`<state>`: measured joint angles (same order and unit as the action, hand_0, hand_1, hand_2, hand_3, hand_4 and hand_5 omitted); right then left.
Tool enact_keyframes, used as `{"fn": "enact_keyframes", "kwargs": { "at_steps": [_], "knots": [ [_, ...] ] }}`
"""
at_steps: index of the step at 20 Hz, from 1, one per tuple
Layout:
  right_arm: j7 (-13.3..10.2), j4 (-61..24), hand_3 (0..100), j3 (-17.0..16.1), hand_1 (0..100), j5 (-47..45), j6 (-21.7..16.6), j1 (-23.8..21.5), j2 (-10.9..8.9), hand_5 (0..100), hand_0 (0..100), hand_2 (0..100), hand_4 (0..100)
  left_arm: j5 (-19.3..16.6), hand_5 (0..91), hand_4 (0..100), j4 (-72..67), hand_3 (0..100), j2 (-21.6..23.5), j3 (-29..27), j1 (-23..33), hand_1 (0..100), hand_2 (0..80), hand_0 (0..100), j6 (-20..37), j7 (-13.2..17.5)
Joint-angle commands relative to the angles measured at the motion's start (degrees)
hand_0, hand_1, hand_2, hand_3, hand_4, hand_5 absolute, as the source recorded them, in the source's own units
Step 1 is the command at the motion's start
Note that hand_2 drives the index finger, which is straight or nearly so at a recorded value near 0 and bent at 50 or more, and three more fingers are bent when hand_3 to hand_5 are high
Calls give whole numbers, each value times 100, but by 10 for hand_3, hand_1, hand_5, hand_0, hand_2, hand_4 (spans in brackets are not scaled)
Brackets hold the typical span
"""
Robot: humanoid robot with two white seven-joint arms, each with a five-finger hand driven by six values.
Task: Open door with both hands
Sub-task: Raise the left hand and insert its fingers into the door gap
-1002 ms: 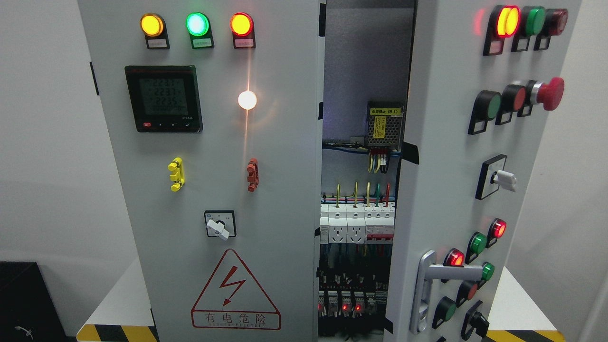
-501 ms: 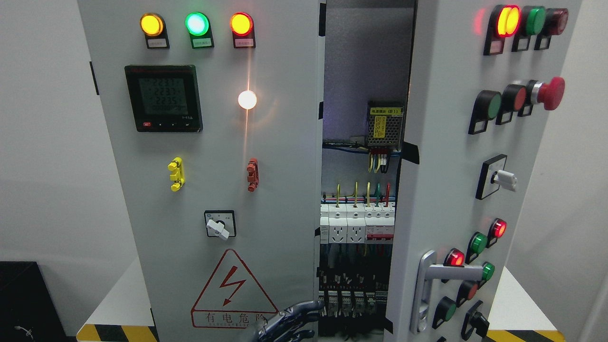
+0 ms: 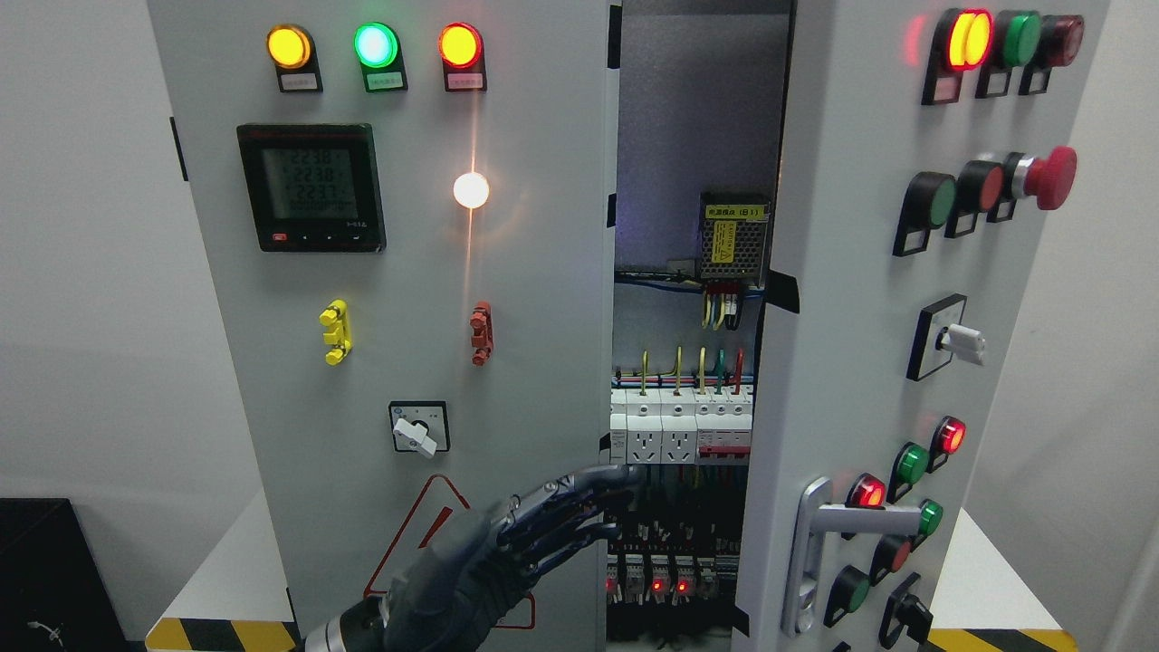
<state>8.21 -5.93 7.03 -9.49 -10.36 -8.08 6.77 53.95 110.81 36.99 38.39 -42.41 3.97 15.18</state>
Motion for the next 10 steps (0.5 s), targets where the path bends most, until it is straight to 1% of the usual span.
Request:
{"fn": "enact_keyframes", "kwargs": {
  "at_steps": [1, 5, 7, 9, 10],
  "knots": [
    [-4, -5, 0, 0, 0, 0, -1, 0, 0, 0, 0, 0, 0, 1020, 0, 0, -541, 0, 617, 1257, -1645, 0, 0, 0, -19, 2],
    [-4, -5, 0, 0, 0, 0, -1, 0, 0, 0, 0, 0, 0, 2047, 0, 0, -806, 0, 590, 2039, -2770, 0, 0, 0, -27, 2],
    [-4, -5, 0, 0, 0, 0, -1, 0, 0, 0, 0, 0, 0, 2566, 0, 0, -1007, 0, 494, 2382, -3227, 0, 0, 0, -158, 2],
    [-4, -5, 0, 0, 0, 0, -1, 0, 0, 0, 0, 0, 0, 2988, 0, 0, -1201, 0, 293, 2559, -3431, 0, 0, 0, -352, 2],
    [-4, -5, 0, 0, 0, 0, -1, 0, 0, 0, 0, 0, 0, 3112, 0, 0, -1254, 0, 239, 2603, -3440, 0, 0, 0, -431, 2]
  ]
}}
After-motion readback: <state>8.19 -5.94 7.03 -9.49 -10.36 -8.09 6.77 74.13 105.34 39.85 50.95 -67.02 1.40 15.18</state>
